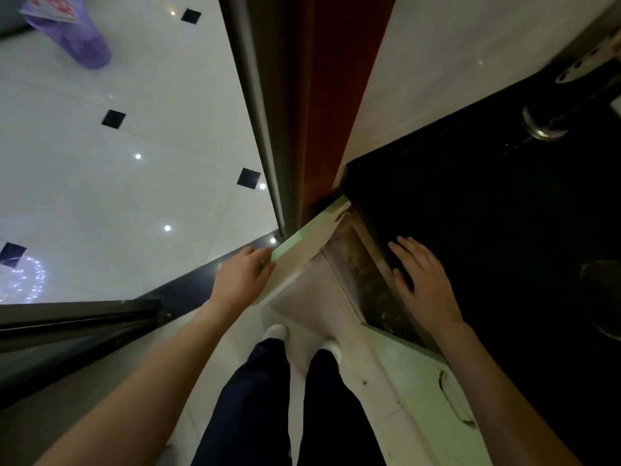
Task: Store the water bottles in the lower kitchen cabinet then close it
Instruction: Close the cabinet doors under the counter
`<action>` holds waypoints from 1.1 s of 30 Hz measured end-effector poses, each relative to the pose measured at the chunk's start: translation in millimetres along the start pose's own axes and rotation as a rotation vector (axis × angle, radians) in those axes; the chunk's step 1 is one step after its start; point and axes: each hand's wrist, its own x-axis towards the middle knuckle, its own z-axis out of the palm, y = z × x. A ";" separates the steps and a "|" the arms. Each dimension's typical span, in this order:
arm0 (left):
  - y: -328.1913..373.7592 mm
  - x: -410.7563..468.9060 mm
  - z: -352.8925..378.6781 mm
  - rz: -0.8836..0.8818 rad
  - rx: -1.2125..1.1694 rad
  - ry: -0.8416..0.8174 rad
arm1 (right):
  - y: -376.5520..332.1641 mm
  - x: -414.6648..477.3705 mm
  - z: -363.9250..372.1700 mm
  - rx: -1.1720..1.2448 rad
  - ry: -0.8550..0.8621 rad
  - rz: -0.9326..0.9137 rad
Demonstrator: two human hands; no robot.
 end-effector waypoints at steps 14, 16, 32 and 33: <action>102.4 -64.0 86.6 -0.228 -0.679 -0.180 | 45.4 -42.4 -10.4 0.057 -0.029 -0.074; 110.3 -65.8 95.6 -0.226 -0.714 -0.174 | 46.4 -42.4 -10.1 0.067 -0.023 -0.078; 146.2 -64.7 132.5 -0.266 -0.950 -0.090 | 49.8 -40.5 -7.0 0.066 0.007 -0.092; 150.7 -63.0 134.9 -0.257 -0.961 -0.085 | 49.8 -40.2 -7.5 0.064 0.003 -0.090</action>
